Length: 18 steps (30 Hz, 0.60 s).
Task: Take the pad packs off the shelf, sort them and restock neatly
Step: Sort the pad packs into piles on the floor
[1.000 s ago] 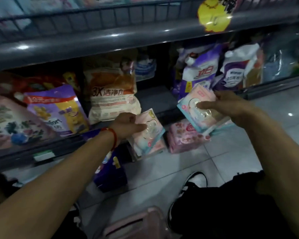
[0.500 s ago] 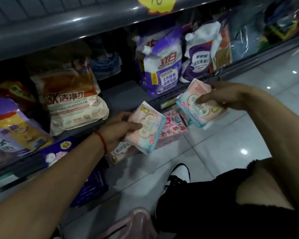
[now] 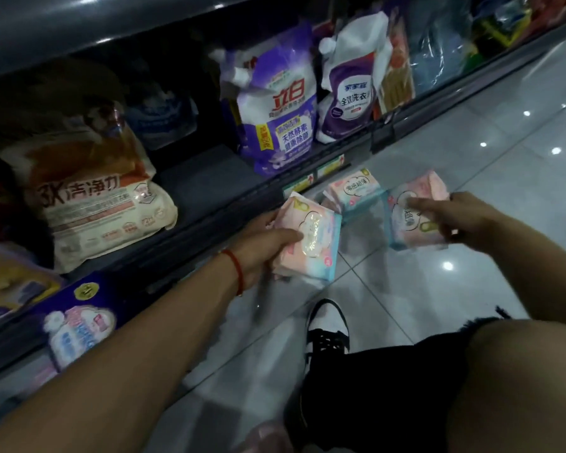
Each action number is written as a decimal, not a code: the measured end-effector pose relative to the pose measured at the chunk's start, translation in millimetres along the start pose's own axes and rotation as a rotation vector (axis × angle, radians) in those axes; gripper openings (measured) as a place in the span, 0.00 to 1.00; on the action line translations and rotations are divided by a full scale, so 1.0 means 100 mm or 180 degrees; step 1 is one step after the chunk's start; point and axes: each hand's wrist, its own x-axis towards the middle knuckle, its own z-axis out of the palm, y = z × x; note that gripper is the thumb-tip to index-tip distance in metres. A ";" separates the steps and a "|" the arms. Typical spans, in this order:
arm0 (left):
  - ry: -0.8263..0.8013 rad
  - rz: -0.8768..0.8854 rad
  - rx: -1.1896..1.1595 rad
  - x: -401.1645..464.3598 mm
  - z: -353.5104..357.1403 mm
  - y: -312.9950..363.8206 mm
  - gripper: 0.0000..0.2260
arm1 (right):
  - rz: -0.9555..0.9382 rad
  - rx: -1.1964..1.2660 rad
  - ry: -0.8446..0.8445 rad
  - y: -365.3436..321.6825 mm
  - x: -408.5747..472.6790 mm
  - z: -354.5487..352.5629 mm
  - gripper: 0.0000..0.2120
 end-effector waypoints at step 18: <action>-0.0212 0.0956 0.3292 2.65 1.47 0.64 0.17 | 0.0975 0.2745 0.0221 1.24 1.63 1.03 0.25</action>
